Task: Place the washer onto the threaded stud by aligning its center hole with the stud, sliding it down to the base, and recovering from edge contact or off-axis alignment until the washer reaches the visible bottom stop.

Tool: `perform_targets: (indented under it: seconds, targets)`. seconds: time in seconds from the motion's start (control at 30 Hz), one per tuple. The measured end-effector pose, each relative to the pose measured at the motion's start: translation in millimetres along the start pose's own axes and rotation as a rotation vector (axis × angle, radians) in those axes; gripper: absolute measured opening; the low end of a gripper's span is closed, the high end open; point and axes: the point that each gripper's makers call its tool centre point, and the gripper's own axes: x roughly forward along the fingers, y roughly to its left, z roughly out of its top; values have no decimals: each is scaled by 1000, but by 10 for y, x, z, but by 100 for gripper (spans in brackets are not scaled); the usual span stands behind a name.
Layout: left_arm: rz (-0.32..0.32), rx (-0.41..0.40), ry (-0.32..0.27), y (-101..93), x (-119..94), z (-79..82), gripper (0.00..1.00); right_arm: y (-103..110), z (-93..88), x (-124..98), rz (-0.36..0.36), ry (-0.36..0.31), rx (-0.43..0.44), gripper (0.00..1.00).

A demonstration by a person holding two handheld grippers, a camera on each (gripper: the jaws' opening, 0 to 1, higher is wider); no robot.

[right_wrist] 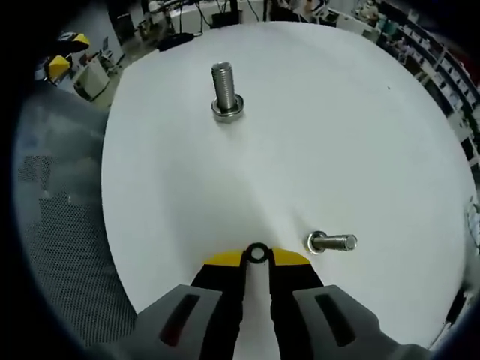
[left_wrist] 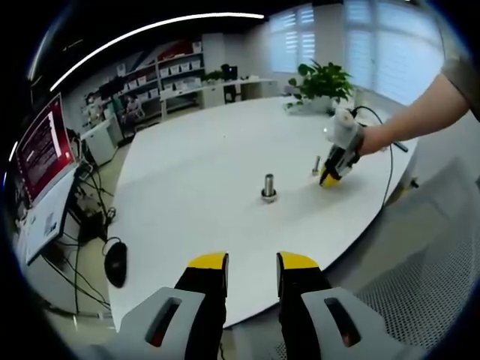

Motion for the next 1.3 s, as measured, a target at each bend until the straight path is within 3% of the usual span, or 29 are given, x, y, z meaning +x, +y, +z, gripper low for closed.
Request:
perform_targets:
  seconds: [0.17,0.53,1.03,1.3]
  targets:
    - [-1,-5,2,4,2,-3,23,-142,6,-116,-25,-35,102,13]
    - [5,-8,2,21,-3,1,23,-356,87,-436,-56,-110,168,13]
    - [3,-1,12,10,4,-15,23,-426,251,-577,-92,-135,85,13]
    - [3,0,13,11,5,-17,23,-477,339,-530,-101,-111,27,13]
